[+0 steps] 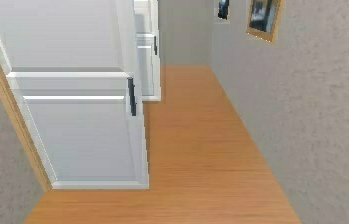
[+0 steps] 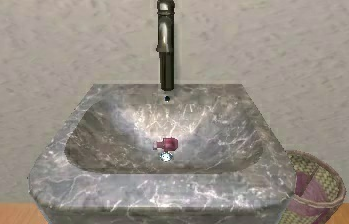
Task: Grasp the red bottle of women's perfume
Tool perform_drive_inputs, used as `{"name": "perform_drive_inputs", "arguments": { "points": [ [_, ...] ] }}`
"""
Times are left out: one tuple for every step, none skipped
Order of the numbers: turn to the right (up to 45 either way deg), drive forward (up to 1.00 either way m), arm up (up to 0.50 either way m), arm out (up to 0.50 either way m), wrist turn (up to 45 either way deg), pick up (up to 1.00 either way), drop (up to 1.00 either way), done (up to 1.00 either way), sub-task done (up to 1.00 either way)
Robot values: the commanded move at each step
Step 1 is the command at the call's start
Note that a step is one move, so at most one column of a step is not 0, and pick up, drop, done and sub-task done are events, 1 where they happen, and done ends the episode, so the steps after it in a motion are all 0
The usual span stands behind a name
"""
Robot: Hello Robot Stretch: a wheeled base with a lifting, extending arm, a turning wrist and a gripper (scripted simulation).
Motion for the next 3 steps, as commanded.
{"name": "perform_drive_inputs", "arguments": {
  "points": [
    [0.0, 0.0, 0.5, 0.0, 0.0, 0.0, 0.0, 0.0, 0.0],
    [0.0, 0.0, 0.38, 0.0, 0.0, 0.0, 0.0, 0.0, 0.0],
    [0.0, 0.0, 0.0, 0.3, 0.0, 0.0, 0.0, 0.0, 0.0]
  ]
}}
